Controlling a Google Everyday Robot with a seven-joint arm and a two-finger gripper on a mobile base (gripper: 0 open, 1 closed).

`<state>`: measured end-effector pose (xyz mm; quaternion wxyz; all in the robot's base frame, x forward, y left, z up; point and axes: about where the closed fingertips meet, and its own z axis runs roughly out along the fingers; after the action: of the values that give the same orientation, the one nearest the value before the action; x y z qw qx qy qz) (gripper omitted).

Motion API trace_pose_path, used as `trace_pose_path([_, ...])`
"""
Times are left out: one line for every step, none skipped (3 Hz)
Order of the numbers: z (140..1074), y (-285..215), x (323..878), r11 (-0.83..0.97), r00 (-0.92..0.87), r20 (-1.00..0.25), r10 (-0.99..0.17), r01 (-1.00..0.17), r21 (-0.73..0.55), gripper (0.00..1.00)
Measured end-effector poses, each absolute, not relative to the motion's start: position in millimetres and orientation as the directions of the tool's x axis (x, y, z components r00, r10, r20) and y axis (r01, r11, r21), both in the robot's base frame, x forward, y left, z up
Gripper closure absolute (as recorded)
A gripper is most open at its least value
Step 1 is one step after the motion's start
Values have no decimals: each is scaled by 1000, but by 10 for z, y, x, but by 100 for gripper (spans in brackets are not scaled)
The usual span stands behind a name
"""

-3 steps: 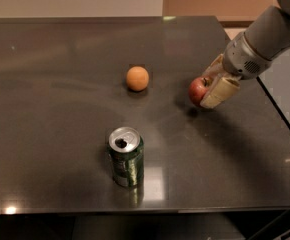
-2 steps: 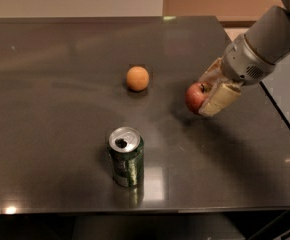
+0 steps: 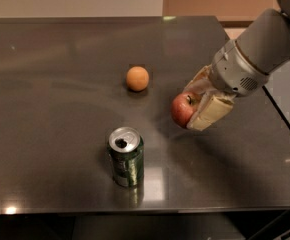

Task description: Move apple near green can

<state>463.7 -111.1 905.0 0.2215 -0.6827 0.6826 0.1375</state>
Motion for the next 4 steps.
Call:
trace_pose_path([8967,-975,4461,-7,54,-486,-872,-995,-97,100])
trace_pose_path([8866,-834,4285,-41,76,-479,-875,-996,-83,100])
trace_pose_path([8812,-727,4140,-79,110,-469,-876,-993,-86,100])
trace_pose_path([8747,-654,4029,-109,139,-458,-878,-990,-92,100])
